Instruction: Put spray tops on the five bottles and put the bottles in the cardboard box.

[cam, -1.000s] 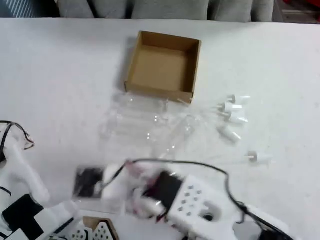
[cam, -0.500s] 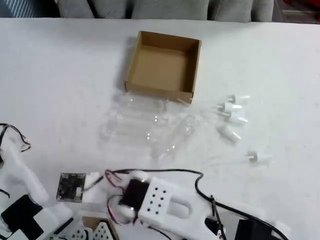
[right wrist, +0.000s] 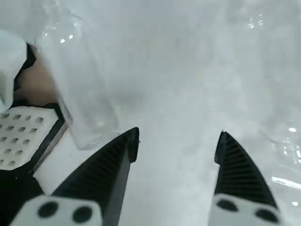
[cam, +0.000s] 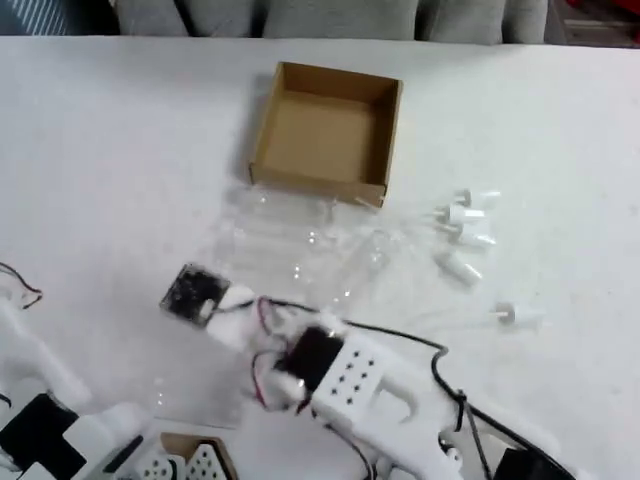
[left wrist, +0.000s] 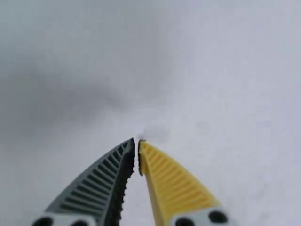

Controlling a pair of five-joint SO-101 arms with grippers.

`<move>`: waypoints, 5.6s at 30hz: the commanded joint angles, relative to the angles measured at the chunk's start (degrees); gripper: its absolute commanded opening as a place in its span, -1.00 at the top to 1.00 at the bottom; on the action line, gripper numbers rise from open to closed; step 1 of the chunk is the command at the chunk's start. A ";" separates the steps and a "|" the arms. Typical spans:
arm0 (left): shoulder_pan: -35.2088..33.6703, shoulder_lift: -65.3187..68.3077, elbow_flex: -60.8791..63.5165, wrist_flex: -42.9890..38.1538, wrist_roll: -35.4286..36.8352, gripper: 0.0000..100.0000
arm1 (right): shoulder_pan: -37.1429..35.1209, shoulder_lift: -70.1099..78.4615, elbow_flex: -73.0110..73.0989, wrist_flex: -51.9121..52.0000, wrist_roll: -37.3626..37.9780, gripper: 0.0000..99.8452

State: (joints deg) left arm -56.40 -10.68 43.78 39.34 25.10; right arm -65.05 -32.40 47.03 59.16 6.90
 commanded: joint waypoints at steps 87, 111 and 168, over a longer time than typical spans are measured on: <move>-5.58 -0.13 -0.18 -3.16 3.96 0.94 | -4.18 -9.71 11.34 -13.14 -0.53 0.54; -5.58 -0.13 -0.18 -3.25 3.87 0.94 | -9.36 1.36 13.36 -22.99 5.19 0.41; 7.25 -0.92 0.88 5.01 -6.24 0.93 | 8.48 10.86 2.37 -22.20 -13.19 0.55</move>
State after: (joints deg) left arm -54.73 -10.24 45.10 40.75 22.81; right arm -57.05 -19.30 50.46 37.80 -5.67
